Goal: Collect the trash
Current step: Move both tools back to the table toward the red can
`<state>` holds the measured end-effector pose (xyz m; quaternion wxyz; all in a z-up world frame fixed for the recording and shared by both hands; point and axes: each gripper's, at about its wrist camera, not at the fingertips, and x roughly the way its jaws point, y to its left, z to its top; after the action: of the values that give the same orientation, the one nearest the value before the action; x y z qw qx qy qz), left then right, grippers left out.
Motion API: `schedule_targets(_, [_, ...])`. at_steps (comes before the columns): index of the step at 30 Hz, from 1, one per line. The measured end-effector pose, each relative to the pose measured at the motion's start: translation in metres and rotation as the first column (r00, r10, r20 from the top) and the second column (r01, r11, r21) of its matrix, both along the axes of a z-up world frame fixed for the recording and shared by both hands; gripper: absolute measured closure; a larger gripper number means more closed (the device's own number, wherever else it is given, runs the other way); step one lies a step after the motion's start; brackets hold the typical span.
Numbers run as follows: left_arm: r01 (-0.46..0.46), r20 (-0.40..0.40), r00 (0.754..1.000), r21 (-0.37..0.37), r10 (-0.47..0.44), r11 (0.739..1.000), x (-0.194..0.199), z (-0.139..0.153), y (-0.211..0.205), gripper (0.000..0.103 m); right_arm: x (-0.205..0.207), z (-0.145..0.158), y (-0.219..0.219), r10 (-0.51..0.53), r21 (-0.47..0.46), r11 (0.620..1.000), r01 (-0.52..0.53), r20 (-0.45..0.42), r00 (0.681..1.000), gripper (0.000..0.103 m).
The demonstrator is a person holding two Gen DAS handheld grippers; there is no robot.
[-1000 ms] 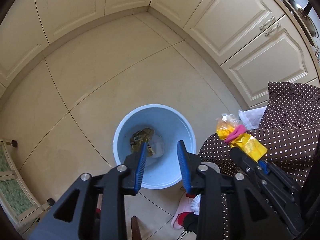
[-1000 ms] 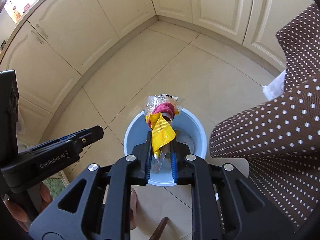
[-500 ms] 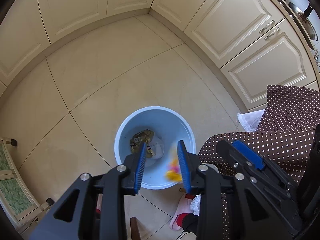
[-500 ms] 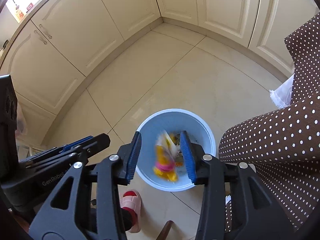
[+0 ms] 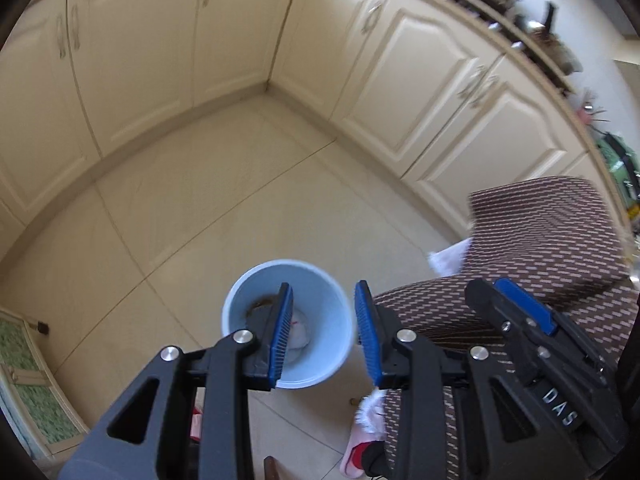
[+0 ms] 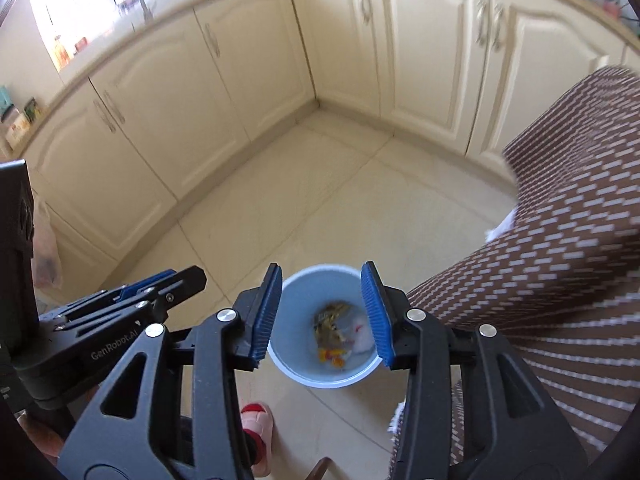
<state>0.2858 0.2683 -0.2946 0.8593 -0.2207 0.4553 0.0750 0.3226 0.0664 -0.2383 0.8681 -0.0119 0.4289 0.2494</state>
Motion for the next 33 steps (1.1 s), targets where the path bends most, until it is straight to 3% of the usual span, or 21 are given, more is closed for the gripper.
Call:
schedule_targets(5, [0.06, 0.11, 0.992, 0.046, -0.064, 0.997, -0.023, 0.063, -0.046, 0.068, -0.031, 0.061, -0.059, -0.063, 0.068, 0.996, 0.055, 0.118, 0.991, 0.06])
schedule_targets(9, [0.137, 0.194, 0.969, 0.099, -0.154, 0.986, -0.039, 0.112, -0.101, 0.066, -0.057, 0.104, -0.119, -0.145, 0.113, 0.986, 0.123, 0.209, 0.967, 0.058])
schedule_targets(14, [0.251, 0.254, 0.926, 0.14, -0.28, 0.958, -0.043, 0.153, -0.173, 0.062, -0.085, 0.138, -0.194, -0.278, 0.148, 0.958, 0.245, 0.28, 0.919, 0.056])
schedule_targets(17, [0.331, 0.27, 0.89, 0.176, -0.368, 0.927, -0.04, 0.17, -0.225, 0.057, -0.097, 0.149, -0.251, -0.382, 0.178, 0.923, 0.342, 0.298, 0.875, 0.055])
schedule_targets(23, [0.447, 0.245, 0.837, 0.207, -0.489, 0.87, -0.034, 0.172, -0.296, 0.05, -0.101, 0.139, -0.345, -0.562, 0.222, 0.825, 0.52, 0.227, 0.795, 0.052])
schedule_targets(27, [0.463, 0.219, 0.84, 0.186, -0.496, 0.867, -0.014, 0.163, -0.323, 0.048, -0.084, 0.117, -0.398, -0.64, 0.276, 0.755, 0.595, 0.108, 0.761, 0.05])
schedule_targets(33, [0.448, 0.2, 0.855, 0.181, -0.478, 0.876, 0.011, 0.158, -0.337, 0.047, -0.048, 0.099, -0.438, -0.667, 0.359, 0.69, 0.629, -0.024, 0.745, 0.048])
